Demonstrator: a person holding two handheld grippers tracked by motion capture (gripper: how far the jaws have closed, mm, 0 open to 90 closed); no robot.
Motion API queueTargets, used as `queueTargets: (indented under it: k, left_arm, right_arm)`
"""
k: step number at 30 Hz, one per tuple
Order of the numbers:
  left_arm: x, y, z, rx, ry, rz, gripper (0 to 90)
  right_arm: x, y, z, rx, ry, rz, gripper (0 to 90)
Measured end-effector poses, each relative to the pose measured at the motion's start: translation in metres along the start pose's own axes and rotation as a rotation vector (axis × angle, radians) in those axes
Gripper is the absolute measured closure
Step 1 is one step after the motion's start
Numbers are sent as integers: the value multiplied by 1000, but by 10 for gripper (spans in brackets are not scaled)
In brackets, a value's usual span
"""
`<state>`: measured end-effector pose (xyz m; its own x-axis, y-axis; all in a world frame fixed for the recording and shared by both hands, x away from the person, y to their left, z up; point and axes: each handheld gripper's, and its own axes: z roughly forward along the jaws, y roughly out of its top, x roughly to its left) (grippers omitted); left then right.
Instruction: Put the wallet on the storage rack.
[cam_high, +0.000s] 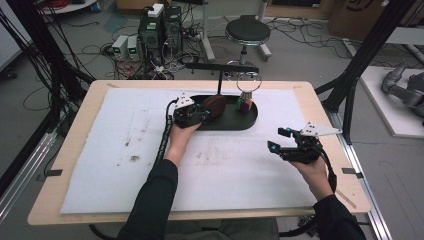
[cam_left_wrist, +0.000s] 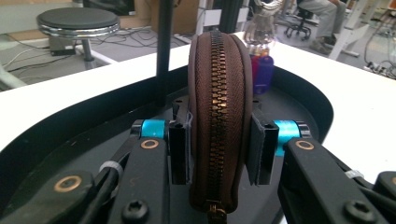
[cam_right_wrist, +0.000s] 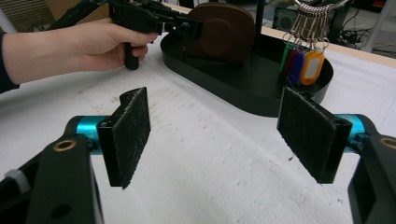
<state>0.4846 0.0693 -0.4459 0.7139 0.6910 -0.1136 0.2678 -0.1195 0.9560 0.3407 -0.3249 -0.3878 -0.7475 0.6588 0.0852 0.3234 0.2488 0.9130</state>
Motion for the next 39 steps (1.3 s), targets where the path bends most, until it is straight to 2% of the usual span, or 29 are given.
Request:
queueTargets:
  k: [7,13,17,21,23,25,29,31,33,37,39]
  left_arm:
    - [1,1,3,27,37,-24,658]
    - [-3,2,8,80,41,24,654]
    - [-5,3,9,97,49,32,643]
    - [-5,3,9,120,61,43,567]
    - [-5,4,7,146,85,49,484]
    - [-5,5,6,161,92,48,397]
    - [-9,15,-5,189,115,39,276]
    - [-15,21,-14,176,113,46,273]
    - [-20,27,-24,153,93,50,273]
    - [-35,36,-47,164,83,126,273]
    - [-41,38,-59,152,72,152,273]
  right_arm:
    - [-1,-2,-3,2,-5,11,265]
    - [-1,-3,-4,-3,-8,7,265]
    - [-1,-2,-3,-1,-4,9,265]
    - [-2,-2,-4,-4,-6,11,264]
    - [-2,-2,-4,-4,-6,10,264]
    - [-1,-2,-3,-5,-4,10,265]
    - [-1,-2,-2,-5,-6,6,265]
    - [-1,-2,-2,-7,-7,2,265]
    - [-1,-1,-2,-8,-8,4,264]
    - [-2,-2,-2,-10,-7,9,263]
    - [-2,-2,-3,-17,-10,10,259]
